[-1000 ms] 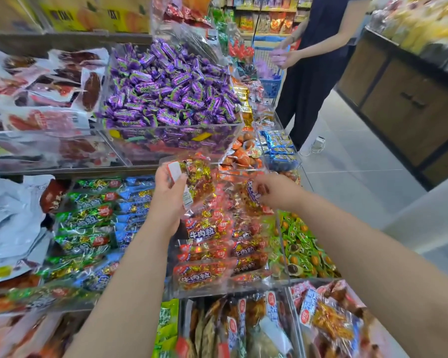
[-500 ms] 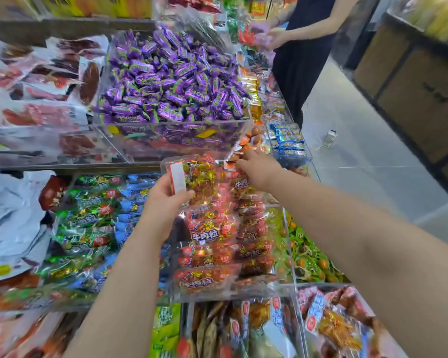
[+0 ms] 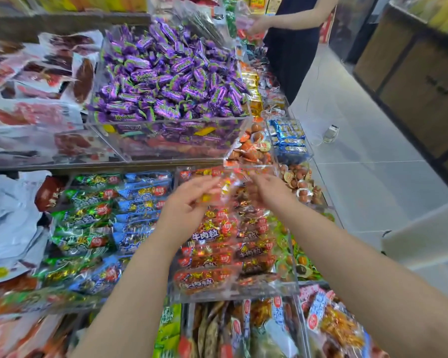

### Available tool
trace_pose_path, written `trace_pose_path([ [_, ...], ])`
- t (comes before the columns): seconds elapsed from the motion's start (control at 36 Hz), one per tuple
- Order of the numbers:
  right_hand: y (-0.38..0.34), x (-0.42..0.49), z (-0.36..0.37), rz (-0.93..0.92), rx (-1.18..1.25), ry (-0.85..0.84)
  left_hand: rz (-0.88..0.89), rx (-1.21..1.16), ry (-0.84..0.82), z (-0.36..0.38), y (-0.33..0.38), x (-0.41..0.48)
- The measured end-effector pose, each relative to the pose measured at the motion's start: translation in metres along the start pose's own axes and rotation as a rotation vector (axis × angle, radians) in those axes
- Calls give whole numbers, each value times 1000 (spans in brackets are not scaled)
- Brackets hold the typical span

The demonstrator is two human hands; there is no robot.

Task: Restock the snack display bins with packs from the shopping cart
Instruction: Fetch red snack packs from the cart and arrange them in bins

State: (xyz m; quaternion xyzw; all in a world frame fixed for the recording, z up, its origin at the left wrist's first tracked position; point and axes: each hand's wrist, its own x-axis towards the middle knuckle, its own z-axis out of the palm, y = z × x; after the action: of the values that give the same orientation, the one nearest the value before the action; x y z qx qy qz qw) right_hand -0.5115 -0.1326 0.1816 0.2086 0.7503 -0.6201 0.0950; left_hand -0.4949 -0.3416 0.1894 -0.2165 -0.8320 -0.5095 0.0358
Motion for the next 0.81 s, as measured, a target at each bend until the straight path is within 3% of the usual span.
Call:
trace_pose_path([
  [0.06,0,-12,-8,276,382,-255,83,198,-104,8,4,1],
  [0.11,1,-20,-16,313,474,-393,207,321,-177,16,10,1],
  [0.19,2,-25,-27,232,302,-340,203,412,-321,28,11,1],
  [0.31,-2,-21,-47,128,177,-209,-171,602,-503,40,-7,-5],
  [0.44,-20,-17,-61,-41,-140,-61,-360,831,-499,63,-20,-12],
  [0.53,-36,-14,-64,-199,-399,42,-457,853,-527,66,-28,-5],
  [0.64,-44,-3,-56,-318,-751,-15,-390,913,-446,67,-36,-1],
  [0.72,-38,7,-38,-353,-671,-154,-307,954,-354,70,-39,-5],
  [0.81,-32,21,-26,-395,-648,-110,-283,979,-352,68,-43,-4],
])
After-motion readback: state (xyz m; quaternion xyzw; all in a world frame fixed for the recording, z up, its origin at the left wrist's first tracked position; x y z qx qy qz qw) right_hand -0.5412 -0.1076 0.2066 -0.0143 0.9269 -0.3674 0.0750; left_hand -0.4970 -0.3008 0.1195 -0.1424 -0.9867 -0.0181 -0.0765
